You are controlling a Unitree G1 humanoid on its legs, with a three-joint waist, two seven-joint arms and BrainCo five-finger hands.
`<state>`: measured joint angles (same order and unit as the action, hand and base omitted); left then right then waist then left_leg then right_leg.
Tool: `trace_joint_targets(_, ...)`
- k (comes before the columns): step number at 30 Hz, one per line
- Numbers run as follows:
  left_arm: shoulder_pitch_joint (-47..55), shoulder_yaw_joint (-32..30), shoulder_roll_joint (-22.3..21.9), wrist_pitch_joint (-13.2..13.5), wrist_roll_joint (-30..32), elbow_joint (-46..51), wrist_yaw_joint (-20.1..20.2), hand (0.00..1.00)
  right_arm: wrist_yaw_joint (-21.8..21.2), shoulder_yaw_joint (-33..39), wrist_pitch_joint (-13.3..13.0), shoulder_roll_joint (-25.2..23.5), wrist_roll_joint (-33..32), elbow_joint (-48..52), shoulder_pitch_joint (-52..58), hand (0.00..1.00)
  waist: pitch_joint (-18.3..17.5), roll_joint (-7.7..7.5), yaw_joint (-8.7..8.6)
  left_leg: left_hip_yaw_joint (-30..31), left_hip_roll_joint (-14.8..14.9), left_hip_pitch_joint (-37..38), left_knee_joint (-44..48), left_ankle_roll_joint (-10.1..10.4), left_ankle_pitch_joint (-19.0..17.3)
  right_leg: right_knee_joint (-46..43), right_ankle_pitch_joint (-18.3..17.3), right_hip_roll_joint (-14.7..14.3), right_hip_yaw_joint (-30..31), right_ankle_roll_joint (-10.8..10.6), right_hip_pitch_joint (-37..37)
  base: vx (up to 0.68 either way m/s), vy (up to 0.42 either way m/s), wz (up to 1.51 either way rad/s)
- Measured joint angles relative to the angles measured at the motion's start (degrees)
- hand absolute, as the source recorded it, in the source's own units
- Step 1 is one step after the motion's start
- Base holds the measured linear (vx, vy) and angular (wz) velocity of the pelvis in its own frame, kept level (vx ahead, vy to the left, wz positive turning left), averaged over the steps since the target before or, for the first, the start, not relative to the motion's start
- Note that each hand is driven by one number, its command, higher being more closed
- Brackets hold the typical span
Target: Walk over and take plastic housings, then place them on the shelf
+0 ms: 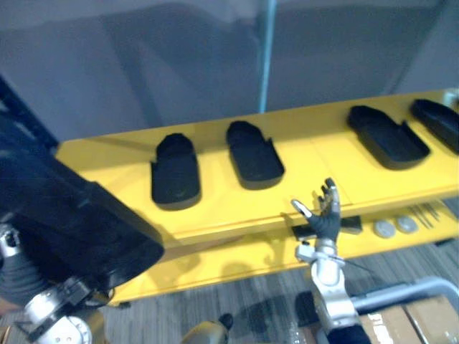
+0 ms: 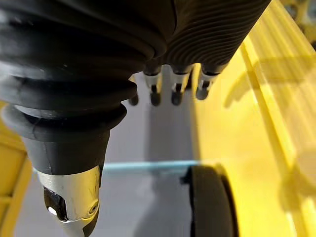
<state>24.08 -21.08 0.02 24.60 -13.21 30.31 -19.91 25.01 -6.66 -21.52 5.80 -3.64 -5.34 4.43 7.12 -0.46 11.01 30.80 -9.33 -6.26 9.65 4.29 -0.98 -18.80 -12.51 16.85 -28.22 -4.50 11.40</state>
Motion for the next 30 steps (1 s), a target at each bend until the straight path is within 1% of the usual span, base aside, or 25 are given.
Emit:
trace_joint_targets(1,1.69,0.03,0.0,-0.02,0.01,0.1,0.12,1.0,-0.05,0.09,-0.17,-0.09,0.02,1.49,0.4,0.0,0.01,0.08,-0.07,-0.44,-0.24,0.41,-0.24,0.03,0.09,-0.55,-1.04,0.62,0.06,-0.67,0.1,0.0,0.0,0.0)
trace_joint_targets(2,2.49,0.03,-0.02,-0.02,-0.03,0.23,0.25,1.0,-0.15,0.12,-0.32,-0.15,0.03,2.43,0.67,0.0,-0.03,0.15,-0.04,-0.9,-0.25,0.45,-0.28,0.04,0.1,-0.59,-1.53,0.81,0.1,-0.7,0.06,-0.01,0.02,-0.21)
trace_joint_targets(4,4.42,0.09,-0.24,-0.03,-0.22,1.2,0.39,1.0,-0.6,0.11,-0.89,-0.41,0.05,4.95,1.52,0.0,-0.04,0.23,-0.08,-2.64,-0.07,0.43,-0.34,0.04,0.2,-0.51,-2.83,1.2,0.22,-1.41,-0.14,-0.04,0.017,-0.27)
trace_joint_targets(7,5.75,1.63,-0.54,0.0,-0.22,2.42,0.29,1.0,-1.16,-0.22,-1.02,-0.49,0.06,7.5,3.38,0.0,-0.09,0.37,-0.52,-4.95,0.85,0.58,-0.7,0.36,0.44,0.24,-3.9,0.85,0.35,-2.0,-0.11,-0.09,0.032,-0.29)
trace_joint_targets(8,6.45,2.01,-0.55,-0.01,-0.18,2.42,0.15,1.0,-1.27,-0.35,-1.02,-0.49,0.06,7.88,3.85,0.0,0.04,0.51,-0.8,-6.15,1.59,1.18,-1.06,0.5,0.53,0.36,-4.32,0.49,1.25,-2.52,-0.08,-0.1,0.046,-0.32)
trace_joint_targets(10,6.66,2.12,-0.55,-0.01,-0.2,2.48,0.1,1.0,-1.31,-0.53,-1.03,-0.64,0.05,8.45,4.59,0.0,0.03,0.57,-0.94,-6.49,1.91,1.25,-1.13,0.36,0.38,0.47,-4.66,0.31,1.67,-2.58,0.04,-0.1,0.039,-0.18)
trace_joint_targets(11,6.84,2.18,-0.56,-0.02,-0.19,2.55,0.18,1.0,-1.37,-0.84,-1.08,-0.72,0.04,9.09,5.31,0.0,-0.02,0.44,-1.5,-7.15,2.31,1.33,-1.07,0.24,0.31,0.37,-4.85,0.14,1.65,-2.83,0.06,-0.1,0.023,-0.02)
trace_joint_targets(12,7.01,2.17,-0.56,-0.04,-0.18,2.82,0.22,1.0,-1.66,-0.94,-1.14,-0.68,0.03,9.53,5.78,0.0,0.0,0.4,-1.84,-9.23,3.22,1.28,-0.97,0.23,0.37,0.19,-5.11,0.01,1.62,-3.24,0.12,-0.08,0.008,0.01)
trace_joint_targets(14,7.27,2.17,-0.61,-0.06,-0.18,3.11,0.45,1.0,-2.59,-0.9,-1.17,-0.64,0.01,9.55,6.14,0.0,-0.02,0.44,-2.19,-10.32,3.62,1.36,-0.2,0.31,0.44,-0.38,-5.15,-0.01,1.69,-3.32,0.19,-0.05,0.0,-0.02)
trace_joint_targets(16,7.33,2.16,-0.61,-0.07,-0.16,3.72,0.57,1.0,-3.0,-0.9,-1.17,-0.61,-0.01,9.54,6.54,0.0,-0.05,0.39,-2.19,-10.76,3.66,1.42,0.11,0.32,0.45,-0.64,-5.15,0.08,1.92,-3.33,0.19,-0.03,0.016,-0.05)
trace_joint_targets(21,7.34,2.16,-0.62,-0.1,-0.2,4.1,2.49,1.0,-5.41,-1.29,-1.19,-0.72,-0.05,9.54,8.07,0.0,-0.29,0.05,-2.29,-11.15,3.44,1.27,0.17,0.29,0.43,-0.35,-5.15,0.28,2.3,-3.33,0.03,-0.01,0.009,-0.01)
trace_joint_targets(23,7.32,2.25,-0.61,-0.11,-0.22,4.09,2.89,1.0,-6.5,-1.25,-1.19,-0.71,-0.07,9.54,9.1,0.0,-0.62,-0.4,-2.32,-11.16,3.23,1.18,-0.31,0.24,0.48,0.02,-5.15,0.42,2.3,-3.33,-0.1,0.05,0.004,0.02)
trace_joint_targets(25,7.13,2.58,-0.59,-0.12,-0.28,4.08,3.3,1.0,-7.53,-0.98,-1.19,-0.68,-0.06,9.44,9.49,0.0,-1.15,-1.2,-2.46,-11.0,2.62,0.88,-0.62,0.25,0.48,0.61,-5.15,0.8,1.96,-3.34,-0.11,0.08,0.001,0.07)
trace_joint_targets(26,6.99,2.77,-0.58,-0.13,-0.28,4.07,3.48,1.0,-7.63,-0.68,-1.2,-0.68,-0.05,9.44,9.49,0.0,-1.31,-1.43,-2.46,-10.99,2.38,0.64,-0.55,0.26,0.48,0.75,-5.14,1.02,1.75,-3.33,-0.14,0.09,0.012,0.12)
trace_joint_targets(27,6.7,2.98,-0.54,-0.14,-0.28,4.07,3.91,1.0,-7.67,-0.07,-1.22,-0.69,-0.06,9.38,9.49,0.0,-1.51,-1.97,-2.46,-10.96,1.92,0.02,-0.17,0.16,0.32,1.09,-5.1,1.28,1.5,-3.26,-0.15,0.12,0.033,0.13)
trace_joint_targets(28,6.34,3.16,-0.42,-0.16,-0.28,4.04,4.41,1.0,-7.7,1.02,-1.24,-0.62,-0.06,9.26,9.48,0.0,-1.8,-2.44,-2.45,-11.05,1.2,-0.48,0.48,-0.37,-0.29,1.05,-4.18,1.72,1.37,-3.31,0.08,0.15,0.064,0.18)
trace_joint_targets(30,4.86,3.19,-0.38,-0.17,-0.28,3.17,5.17,1.0,-7.71,2.68,-1.41,-0.04,-0.05,8.17,9.13,0.0,-1.91,-1.42,-2.47,-10.92,1.32,-0.89,2.0,-0.53,-0.73,-5.55,-1.96,2.44,2.92,-1.3,-2.85,0.06,0.11,0.14)
